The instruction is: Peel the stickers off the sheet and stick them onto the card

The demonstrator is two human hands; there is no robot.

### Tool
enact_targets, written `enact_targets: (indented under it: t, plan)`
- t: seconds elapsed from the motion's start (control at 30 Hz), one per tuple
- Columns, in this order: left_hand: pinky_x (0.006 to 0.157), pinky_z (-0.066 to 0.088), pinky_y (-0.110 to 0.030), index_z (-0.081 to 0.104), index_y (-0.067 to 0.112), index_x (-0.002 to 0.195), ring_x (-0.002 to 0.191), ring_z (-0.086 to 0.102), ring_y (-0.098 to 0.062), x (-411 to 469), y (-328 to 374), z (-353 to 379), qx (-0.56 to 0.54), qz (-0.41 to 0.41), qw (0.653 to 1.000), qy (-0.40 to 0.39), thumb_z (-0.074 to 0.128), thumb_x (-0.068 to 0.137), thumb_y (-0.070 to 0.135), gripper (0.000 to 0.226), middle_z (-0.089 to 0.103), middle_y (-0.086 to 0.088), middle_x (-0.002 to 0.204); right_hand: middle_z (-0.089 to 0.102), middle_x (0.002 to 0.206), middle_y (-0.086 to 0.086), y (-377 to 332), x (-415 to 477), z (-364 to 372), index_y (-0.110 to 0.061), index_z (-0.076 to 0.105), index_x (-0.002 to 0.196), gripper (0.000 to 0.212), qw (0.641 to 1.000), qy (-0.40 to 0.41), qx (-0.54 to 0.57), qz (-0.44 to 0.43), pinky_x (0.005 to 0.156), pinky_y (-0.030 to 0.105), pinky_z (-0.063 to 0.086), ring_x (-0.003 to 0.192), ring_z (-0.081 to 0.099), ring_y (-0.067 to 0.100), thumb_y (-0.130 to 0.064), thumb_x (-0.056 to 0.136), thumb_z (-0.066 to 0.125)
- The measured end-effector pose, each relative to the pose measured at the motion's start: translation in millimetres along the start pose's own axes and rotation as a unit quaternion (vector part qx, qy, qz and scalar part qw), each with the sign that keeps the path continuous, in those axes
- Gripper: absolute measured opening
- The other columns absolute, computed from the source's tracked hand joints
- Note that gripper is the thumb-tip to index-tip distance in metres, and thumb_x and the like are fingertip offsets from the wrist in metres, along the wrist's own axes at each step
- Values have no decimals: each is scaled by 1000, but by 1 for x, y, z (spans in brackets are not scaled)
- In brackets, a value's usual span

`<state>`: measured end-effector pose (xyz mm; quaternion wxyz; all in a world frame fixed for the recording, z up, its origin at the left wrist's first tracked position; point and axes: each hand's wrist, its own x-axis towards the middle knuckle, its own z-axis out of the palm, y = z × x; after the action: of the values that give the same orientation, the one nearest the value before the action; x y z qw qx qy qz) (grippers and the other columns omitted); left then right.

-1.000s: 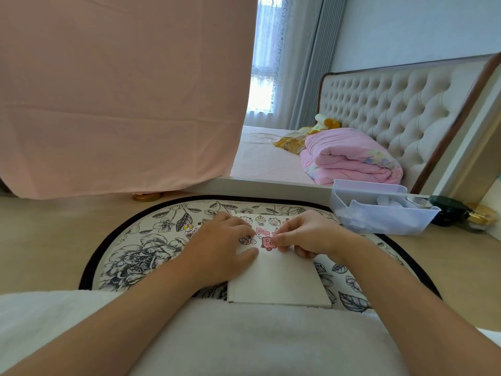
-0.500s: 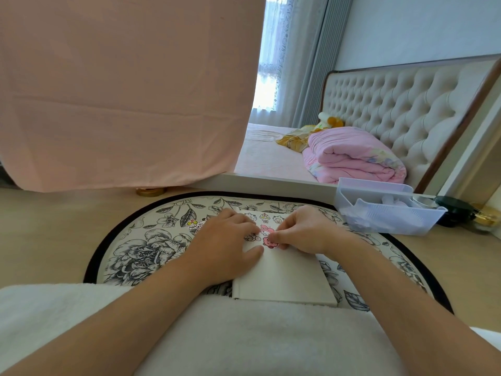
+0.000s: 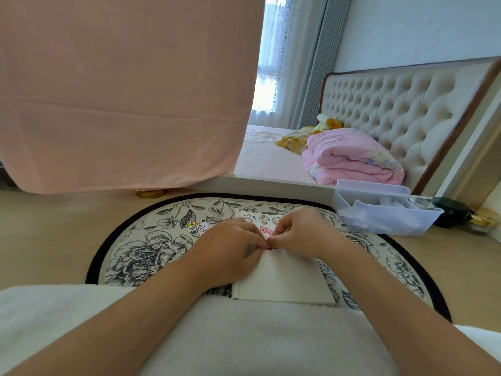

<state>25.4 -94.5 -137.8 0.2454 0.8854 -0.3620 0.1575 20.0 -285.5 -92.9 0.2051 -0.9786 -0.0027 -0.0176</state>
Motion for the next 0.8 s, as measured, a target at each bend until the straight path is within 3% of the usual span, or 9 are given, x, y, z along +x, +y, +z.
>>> enact_targets:
  t: [0.13, 0.2, 0.3, 0.37, 0.47, 0.67, 0.73, 0.8]
  plan:
    - [86, 50, -31, 75, 32, 101, 95, 58, -4, 0, 1, -3, 20, 12, 1000, -18, 48, 88, 37, 30, 70, 18, 99, 59, 94, -18, 1, -16, -6, -38, 69, 110, 31, 998, 23, -59, -14, 89, 33, 52, 97, 60, 9, -53, 83, 66]
    - [88, 49, -29, 73, 30, 104, 96, 57, -6, -1, 4, -5, 40, 25, 998, -32, 48, 88, 36, 30, 69, 17, 102, 63, 99, -17, 4, -24, -8, -38, 64, 121, 33, 998, 24, -55, -35, 92, 34, 50, 96, 59, 8, -45, 89, 59]
    - [91, 45, -26, 67, 32, 114, 102, 55, -7, -2, 6, -9, 74, 37, 995, -52, 48, 90, 40, 32, 65, 19, 113, 59, 114, -19, 11, -39, -4, -42, 61, 126, 32, 992, 23, -94, -85, 94, 31, 46, 96, 52, 5, -38, 95, 54]
    - [93, 44, -27, 64, 34, 119, 105, 54, -7, -4, 6, -9, 86, 44, 993, -62, 45, 90, 46, 37, 63, 20, 119, 55, 123, -18, 17, -49, -1, -43, 61, 129, 34, 985, 26, -122, -119, 94, 30, 45, 107, 52, 7, -38, 96, 52]
    - [102, 42, -32, 59, 34, 130, 112, 51, -8, -4, 5, -7, 110, 52, 989, -88, 37, 90, 54, 49, 58, 21, 130, 55, 127, -14, 21, -60, 3, -39, 60, 133, 38, 972, 22, -180, -152, 94, 35, 48, 119, 48, 13, -36, 99, 42]
    - [115, 26, -36, 32, 32, 154, 129, 34, -10, -6, 11, -13, 172, 72, 968, -167, 8, 93, 59, 71, 35, 19, 155, 53, 133, -13, 23, -66, 9, -33, 59, 131, 47, 966, 31, -207, -150, 91, 36, 51, 121, 45, 15, -39, 96, 28]
    - [114, 26, -36, 32, 32, 153, 129, 35, -10, -6, 11, -12, 167, 75, 969, -165, 8, 93, 58, 69, 36, 19, 155, 51, 134, -13, 23, -65, 10, -34, 54, 134, 42, 966, 29, -211, -144, 91, 36, 51, 122, 44, 15, -37, 99, 31]
    - [109, 35, -37, 43, 31, 149, 124, 43, -13, -6, 11, -10, 155, 83, 975, -138, 18, 96, 53, 62, 47, 17, 149, 48, 135, -13, 22, -64, 10, -37, 48, 138, 50, 966, 20, -216, -139, 92, 36, 50, 123, 43, 16, -41, 96, 23]
